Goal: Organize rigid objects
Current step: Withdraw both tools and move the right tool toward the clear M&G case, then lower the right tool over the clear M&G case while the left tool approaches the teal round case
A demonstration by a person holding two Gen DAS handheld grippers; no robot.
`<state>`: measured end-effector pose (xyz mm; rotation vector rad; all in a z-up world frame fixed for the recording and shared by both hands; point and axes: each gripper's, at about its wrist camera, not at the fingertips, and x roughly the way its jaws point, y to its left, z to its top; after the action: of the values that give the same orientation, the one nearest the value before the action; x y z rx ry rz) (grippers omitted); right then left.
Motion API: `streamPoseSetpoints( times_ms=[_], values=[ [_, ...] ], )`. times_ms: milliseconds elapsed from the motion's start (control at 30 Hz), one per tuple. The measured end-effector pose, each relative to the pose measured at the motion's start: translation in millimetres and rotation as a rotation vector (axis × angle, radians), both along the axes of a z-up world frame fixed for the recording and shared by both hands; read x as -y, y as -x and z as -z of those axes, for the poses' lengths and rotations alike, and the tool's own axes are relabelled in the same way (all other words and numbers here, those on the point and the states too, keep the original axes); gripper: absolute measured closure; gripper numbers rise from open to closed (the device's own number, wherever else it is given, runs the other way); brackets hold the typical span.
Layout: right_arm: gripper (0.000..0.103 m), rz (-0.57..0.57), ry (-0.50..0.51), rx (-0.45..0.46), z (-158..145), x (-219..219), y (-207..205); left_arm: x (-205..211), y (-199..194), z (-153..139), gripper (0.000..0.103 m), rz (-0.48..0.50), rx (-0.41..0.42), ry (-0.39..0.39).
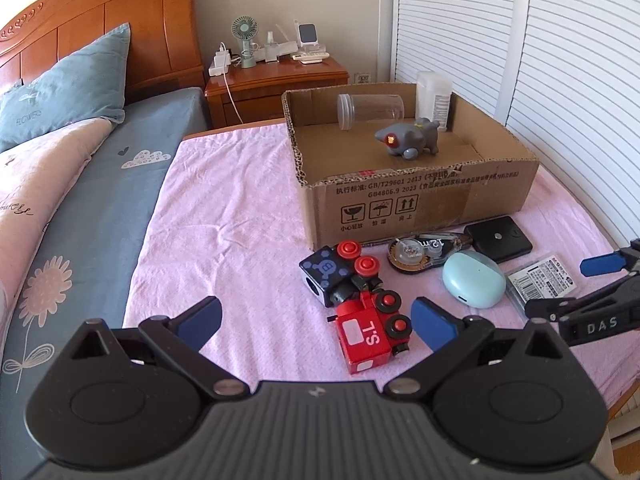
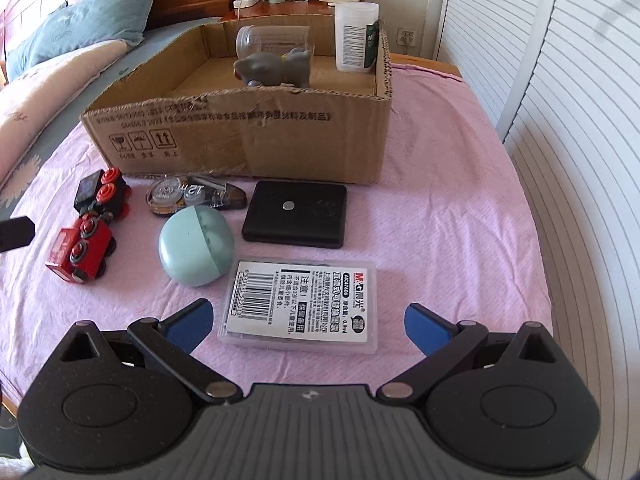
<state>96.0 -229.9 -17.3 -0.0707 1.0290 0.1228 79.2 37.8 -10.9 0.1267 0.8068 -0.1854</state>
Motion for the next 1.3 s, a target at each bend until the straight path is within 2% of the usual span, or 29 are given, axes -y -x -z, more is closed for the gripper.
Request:
streamPoseSetpoints(
  times_ms=[167, 233, 433, 900, 1000, 1300],
  values=[
    [0.000, -0.016, 0.028, -0.002, 13, -12, -3, 2, 1, 3, 0.003, 0.018, -0.008, 0.000],
    [0.000, -0.013, 0.041, 0.023, 15, -12, -4, 3, 1, 3, 0.003, 0.023, -0.016, 0.009],
    [0.000, 0.083, 0.029, 0.033, 16, 20, -10, 12, -1, 3, 0.003, 0.067, -0.024, 0.013],
    [0.000, -0.011, 0.014, 0.114, 21, 36, 8, 81, -17, 16, 0.003, 0.302, -0.057, -0.009],
    [0.000, -0.030, 0.010, 0.129, 22, 38, 11, 96, -27, 21, 0.003, 0.292, -0.101, -0.014],
    [0.000, -0.042, 0.005, 0.148, 23, 39, 15, 133, -57, 32, 0.003, 0.236, -0.093, -0.113]
  ],
)
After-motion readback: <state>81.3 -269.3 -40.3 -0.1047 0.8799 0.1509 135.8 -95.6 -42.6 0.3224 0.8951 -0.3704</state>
